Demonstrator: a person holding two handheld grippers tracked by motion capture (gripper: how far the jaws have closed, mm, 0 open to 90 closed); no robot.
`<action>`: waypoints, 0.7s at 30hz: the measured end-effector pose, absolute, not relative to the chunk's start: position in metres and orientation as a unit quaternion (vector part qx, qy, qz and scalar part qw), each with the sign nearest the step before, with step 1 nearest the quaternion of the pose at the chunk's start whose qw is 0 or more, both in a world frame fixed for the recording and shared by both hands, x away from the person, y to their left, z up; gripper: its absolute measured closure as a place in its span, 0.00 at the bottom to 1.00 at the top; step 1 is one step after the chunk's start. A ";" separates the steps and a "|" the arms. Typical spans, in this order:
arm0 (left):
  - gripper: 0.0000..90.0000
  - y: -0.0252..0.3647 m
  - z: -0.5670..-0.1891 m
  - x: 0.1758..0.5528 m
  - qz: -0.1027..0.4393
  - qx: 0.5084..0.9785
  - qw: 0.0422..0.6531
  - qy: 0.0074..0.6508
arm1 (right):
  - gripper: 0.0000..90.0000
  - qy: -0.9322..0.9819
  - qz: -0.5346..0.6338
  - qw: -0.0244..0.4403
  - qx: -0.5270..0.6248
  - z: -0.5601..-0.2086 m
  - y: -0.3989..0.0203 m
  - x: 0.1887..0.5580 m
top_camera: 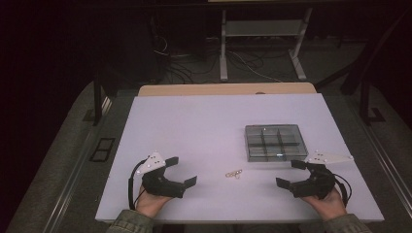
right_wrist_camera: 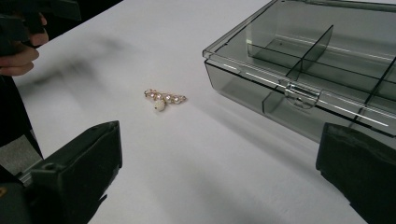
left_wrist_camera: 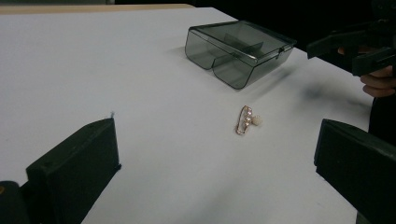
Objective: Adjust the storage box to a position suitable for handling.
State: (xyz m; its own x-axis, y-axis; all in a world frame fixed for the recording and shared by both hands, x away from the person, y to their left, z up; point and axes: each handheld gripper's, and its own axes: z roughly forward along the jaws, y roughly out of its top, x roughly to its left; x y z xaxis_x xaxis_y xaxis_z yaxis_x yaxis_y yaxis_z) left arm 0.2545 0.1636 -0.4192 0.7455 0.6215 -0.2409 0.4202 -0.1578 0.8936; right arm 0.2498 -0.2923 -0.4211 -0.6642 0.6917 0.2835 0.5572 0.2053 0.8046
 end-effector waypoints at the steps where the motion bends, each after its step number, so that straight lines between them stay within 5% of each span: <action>1: 0.00 0.164 -0.419 0.254 0.092 0.755 0.550 0.345 | 0.00 0.773 0.484 0.069 0.405 -0.421 -0.292 0.250; 21: 0.00 0.165 -0.420 0.255 0.086 0.752 0.551 0.352 | 0.00 0.776 0.472 0.063 0.413 -0.421 -0.296 0.250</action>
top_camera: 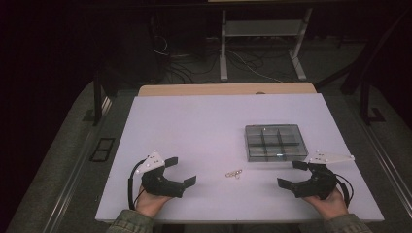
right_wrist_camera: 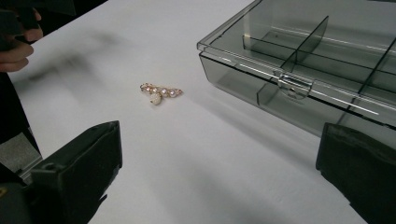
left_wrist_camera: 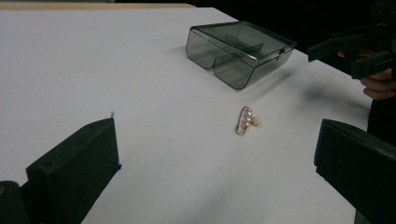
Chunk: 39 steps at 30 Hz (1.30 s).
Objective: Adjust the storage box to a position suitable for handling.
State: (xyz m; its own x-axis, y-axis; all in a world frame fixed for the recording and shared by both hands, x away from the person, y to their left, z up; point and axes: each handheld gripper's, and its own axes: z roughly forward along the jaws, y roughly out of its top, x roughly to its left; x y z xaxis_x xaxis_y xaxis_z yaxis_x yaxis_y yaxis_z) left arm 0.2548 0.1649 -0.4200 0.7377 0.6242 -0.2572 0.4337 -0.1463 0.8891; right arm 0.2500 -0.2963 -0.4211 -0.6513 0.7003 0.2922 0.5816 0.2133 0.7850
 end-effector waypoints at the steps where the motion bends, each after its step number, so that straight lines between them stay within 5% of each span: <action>1: 0.00 0.165 -0.420 0.255 0.086 0.752 0.551 0.352 | 0.00 0.776 0.472 0.063 0.414 -0.421 -0.297 0.250; 39: 0.00 0.165 -0.422 0.255 0.086 0.749 0.549 0.359 | 0.00 0.796 0.445 0.062 0.405 -0.384 -0.311 0.270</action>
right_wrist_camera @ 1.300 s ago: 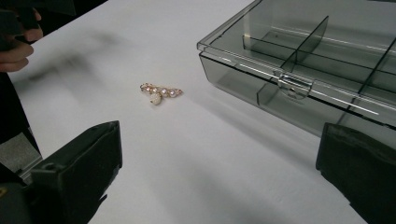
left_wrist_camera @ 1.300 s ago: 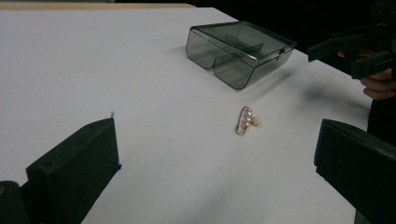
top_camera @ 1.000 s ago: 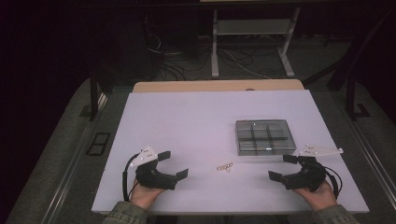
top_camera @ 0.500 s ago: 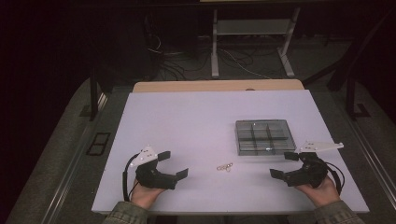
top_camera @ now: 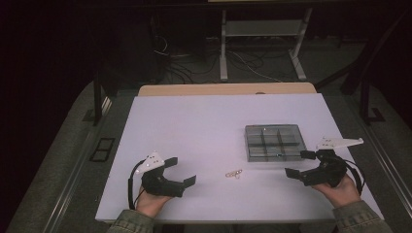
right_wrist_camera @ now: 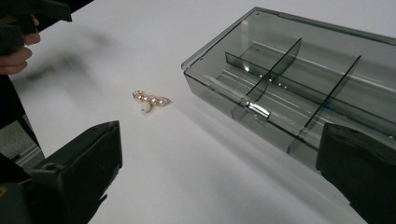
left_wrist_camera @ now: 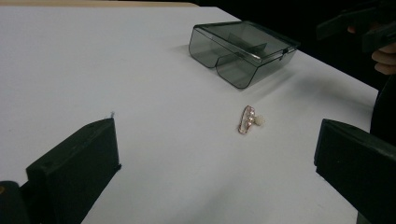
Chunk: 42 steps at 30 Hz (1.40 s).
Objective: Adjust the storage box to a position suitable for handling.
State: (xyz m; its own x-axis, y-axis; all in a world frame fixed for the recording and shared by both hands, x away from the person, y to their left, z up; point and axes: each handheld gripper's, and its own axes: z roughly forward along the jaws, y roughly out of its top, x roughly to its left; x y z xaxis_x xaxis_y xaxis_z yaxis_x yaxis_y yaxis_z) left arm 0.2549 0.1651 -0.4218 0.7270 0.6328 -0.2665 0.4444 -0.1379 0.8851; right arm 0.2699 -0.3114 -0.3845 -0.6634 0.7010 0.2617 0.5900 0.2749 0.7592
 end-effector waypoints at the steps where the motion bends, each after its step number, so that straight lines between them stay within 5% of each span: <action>1: 0.00 0.165 -0.422 0.255 0.085 0.749 0.550 0.359 | 0.00 0.796 0.444 0.062 0.406 -0.383 -0.312 0.271; 42: 0.00 0.165 -0.422 0.255 0.087 0.747 0.549 0.364 | 0.00 0.799 0.415 0.075 0.429 -0.362 -0.344 0.330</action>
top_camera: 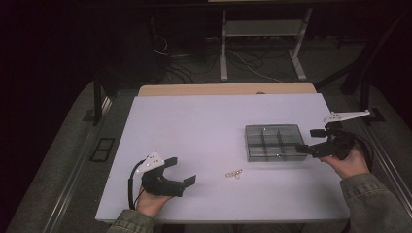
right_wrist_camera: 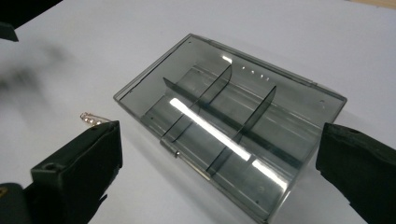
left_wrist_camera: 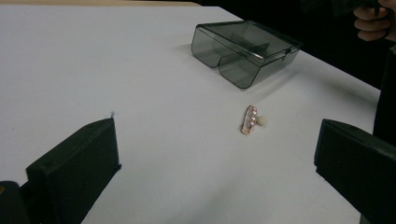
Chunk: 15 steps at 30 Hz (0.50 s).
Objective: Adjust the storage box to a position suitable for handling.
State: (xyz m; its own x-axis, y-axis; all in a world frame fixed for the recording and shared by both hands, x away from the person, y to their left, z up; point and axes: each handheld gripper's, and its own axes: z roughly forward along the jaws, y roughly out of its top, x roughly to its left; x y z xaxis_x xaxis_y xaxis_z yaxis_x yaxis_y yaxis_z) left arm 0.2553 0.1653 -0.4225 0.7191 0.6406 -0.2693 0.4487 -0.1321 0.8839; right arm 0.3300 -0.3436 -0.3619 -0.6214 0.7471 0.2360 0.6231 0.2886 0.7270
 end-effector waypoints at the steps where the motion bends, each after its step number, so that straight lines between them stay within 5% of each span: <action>1: 0.00 0.165 -0.422 0.255 0.087 0.747 0.549 0.364 | 0.00 0.799 0.414 0.075 0.431 -0.362 -0.345 0.332; 10: 0.00 0.165 -0.422 0.255 0.087 0.748 0.549 0.364 | 0.05 0.788 0.404 0.078 0.459 -0.370 -0.357 0.347; 15: 0.00 0.165 -0.422 0.255 0.087 0.747 0.549 0.363 | 0.18 0.778 0.402 0.079 0.476 -0.376 -0.366 0.354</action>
